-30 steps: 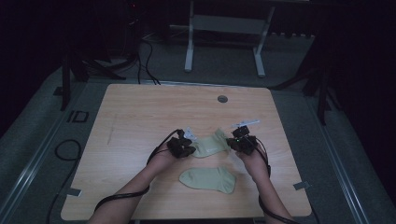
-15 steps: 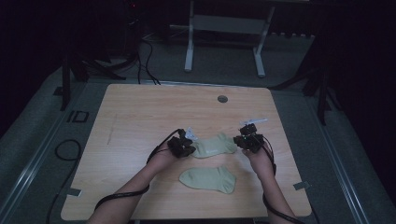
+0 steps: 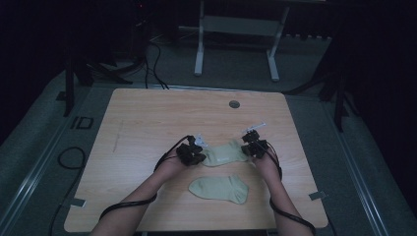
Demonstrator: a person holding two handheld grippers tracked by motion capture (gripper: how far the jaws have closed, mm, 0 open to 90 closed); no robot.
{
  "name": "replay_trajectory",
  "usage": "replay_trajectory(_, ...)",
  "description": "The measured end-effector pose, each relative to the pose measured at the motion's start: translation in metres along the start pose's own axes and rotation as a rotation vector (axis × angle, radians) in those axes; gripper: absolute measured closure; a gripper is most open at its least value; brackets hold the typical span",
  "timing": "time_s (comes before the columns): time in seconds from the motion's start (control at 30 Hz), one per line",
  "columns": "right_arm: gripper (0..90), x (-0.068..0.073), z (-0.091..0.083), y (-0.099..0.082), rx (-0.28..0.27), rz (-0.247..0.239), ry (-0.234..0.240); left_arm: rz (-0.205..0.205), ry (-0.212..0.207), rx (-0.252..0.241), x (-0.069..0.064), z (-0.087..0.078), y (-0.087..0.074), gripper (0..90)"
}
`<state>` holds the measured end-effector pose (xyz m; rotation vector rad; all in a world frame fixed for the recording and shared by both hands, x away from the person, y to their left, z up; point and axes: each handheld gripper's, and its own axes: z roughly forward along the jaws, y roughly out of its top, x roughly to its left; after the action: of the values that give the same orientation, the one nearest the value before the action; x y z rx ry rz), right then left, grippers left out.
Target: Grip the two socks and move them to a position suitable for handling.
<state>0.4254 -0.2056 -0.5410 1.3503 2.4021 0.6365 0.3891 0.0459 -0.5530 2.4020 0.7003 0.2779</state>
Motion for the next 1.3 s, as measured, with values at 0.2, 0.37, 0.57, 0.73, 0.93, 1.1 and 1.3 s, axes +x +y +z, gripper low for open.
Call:
replay_trajectory(0.2,89.5,-0.002,-0.005,-0.009,-0.011,0.029,0.013,0.000,0.028,0.009,0.004,0.001,0.002,89.2)
replay_trajectory(0.37,89.3,0.001,-0.010,-0.019,-0.016,0.021,0.024,0.021,0.053,0.030,0.007,0.003,0.008,89.2)
replay_trajectory(0.57,88.9,-0.004,-0.012,-0.023,-0.017,0.041,0.041,0.026,0.063,0.035,0.010,0.004,0.010,89.2)
replay_trajectory(0.73,88.7,-0.005,-0.013,-0.024,-0.019,0.051,0.040,0.016,0.063,0.031,0.012,0.005,0.010,89.1)
replay_trajectory(0.93,88.0,-0.005,-0.014,-0.027,-0.027,0.062,0.034,0.011,0.071,0.032,0.012,0.005,0.010,89.1)
replay_trajectory(1.1,79.0,-0.002,-0.014,-0.025,-0.028,0.049,0.046,-0.010,0.065,0.031,0.012,0.005,0.010,86.3)
replay_trajectory(1.3,53.9,0.007,-0.021,-0.023,-0.057,0.000,0.080,-0.038,0.028,0.004,0.003,-0.005,0.010,60.1)
